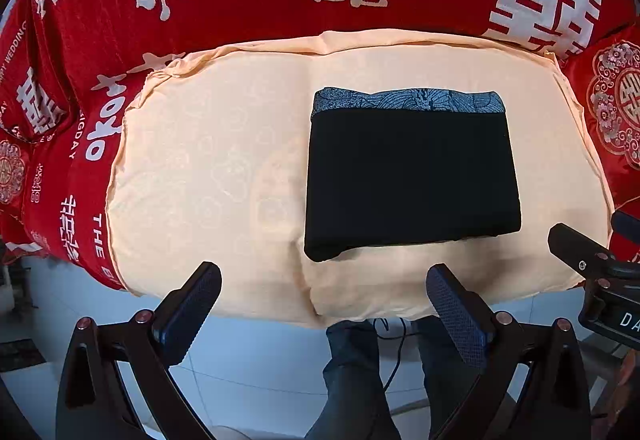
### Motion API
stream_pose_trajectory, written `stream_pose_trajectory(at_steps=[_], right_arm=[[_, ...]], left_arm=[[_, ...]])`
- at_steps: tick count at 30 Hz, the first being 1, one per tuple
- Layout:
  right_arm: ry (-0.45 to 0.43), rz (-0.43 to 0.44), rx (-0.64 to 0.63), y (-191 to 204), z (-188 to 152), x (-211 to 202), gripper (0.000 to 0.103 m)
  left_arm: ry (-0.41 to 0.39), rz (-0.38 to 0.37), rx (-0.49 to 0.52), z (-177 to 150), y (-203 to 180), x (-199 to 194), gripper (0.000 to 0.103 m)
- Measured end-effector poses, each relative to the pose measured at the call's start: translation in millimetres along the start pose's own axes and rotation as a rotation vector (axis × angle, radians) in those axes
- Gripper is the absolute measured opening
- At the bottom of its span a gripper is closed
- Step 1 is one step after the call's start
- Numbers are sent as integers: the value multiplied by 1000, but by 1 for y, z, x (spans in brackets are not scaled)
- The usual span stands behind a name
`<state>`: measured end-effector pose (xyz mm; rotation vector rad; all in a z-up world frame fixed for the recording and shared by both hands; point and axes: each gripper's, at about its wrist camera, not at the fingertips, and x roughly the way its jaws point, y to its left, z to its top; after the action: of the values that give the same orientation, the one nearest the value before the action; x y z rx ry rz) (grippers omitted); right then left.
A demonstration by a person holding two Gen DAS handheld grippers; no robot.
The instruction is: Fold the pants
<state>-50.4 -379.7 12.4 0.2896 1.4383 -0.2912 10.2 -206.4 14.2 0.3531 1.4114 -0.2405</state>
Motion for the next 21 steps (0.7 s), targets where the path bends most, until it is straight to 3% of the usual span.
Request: stream_pose_trajectory(at_steps=[21], right_arm=[[-2, 1, 9, -2, -4, -3, 103]], left_arm=[[-3, -7, 0, -3, -2, -3, 103]])
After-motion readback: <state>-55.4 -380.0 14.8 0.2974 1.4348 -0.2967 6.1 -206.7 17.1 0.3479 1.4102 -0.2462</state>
